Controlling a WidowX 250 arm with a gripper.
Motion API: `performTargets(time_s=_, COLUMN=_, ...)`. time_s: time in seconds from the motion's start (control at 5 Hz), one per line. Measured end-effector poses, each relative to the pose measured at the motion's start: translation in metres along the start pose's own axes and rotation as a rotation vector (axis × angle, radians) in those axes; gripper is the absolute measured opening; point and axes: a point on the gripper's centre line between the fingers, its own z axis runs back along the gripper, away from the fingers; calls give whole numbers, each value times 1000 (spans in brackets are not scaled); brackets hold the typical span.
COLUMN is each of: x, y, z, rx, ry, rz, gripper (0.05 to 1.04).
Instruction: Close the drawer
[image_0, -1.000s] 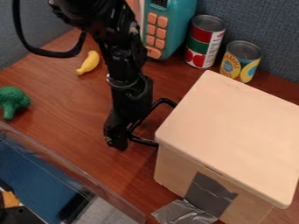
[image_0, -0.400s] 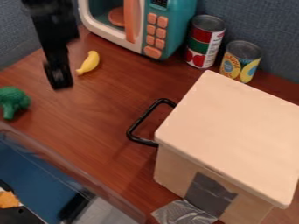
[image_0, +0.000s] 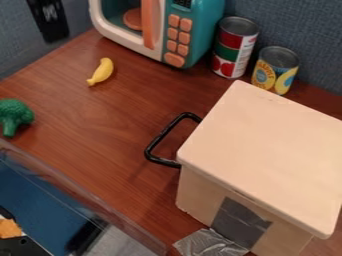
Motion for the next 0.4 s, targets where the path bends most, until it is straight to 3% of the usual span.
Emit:
performTargets(time_s=0.2, x=-1, y=10, z=7, rx=-21, ry=31, rz=77, gripper=999)
performTargets(time_s=0.4, x=-6, y=23, z=11, rx=39, ry=97, rz=178, gripper=999)
